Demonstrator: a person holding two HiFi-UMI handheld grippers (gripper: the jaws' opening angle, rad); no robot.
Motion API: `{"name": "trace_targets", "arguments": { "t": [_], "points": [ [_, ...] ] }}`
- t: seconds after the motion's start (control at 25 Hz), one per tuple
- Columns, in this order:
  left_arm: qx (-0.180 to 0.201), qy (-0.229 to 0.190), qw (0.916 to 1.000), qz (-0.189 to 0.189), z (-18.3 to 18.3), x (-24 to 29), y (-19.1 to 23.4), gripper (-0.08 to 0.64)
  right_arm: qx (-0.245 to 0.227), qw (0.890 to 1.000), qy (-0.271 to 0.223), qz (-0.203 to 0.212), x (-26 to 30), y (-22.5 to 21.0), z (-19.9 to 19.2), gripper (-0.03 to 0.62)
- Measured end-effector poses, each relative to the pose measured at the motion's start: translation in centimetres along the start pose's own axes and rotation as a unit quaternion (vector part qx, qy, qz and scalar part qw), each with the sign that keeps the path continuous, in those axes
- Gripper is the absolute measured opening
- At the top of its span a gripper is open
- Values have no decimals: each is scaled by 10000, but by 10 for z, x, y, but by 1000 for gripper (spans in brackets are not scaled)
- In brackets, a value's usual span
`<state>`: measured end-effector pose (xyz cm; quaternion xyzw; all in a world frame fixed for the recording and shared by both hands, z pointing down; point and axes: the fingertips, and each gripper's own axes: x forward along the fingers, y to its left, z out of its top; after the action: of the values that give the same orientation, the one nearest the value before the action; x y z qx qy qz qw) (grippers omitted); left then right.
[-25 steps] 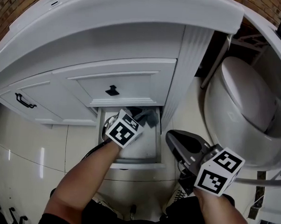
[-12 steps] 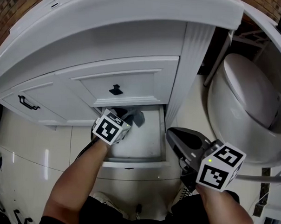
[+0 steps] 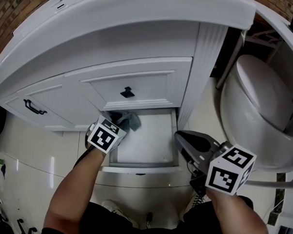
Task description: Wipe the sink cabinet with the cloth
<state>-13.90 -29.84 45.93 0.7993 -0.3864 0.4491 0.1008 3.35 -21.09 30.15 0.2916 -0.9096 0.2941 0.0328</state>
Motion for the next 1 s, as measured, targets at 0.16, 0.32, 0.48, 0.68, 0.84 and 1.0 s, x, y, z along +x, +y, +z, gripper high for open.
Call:
{"name": "trace_targets", "arguments": {
  "t": [0.16,0.32,0.48,0.68,0.84,1.0],
  "points": [
    [59,82,9998,161,-11,-9,11,35,22,10000,10,18,2,1,-1,5],
    [179,222,9992,267,-21,-13,16,35,24,10000,24,38,2,2,-2,5],
    [228,224,9989,330,-22,-17,20,35,36,10000,0,47,1,3,-1,5],
    [127,-14,9998,141,-5,-26,4,35,47,9999,-71,72,-4,5,3,5],
    [297,-344,9983,-353,31,-23,-38,35,67,9998,-185,67,-11,5,9,5],
    [547,-380,9927,-1010,54,-5,-84,35,161,9992,-371,7,-20,-1,17,5]
  ]
}}
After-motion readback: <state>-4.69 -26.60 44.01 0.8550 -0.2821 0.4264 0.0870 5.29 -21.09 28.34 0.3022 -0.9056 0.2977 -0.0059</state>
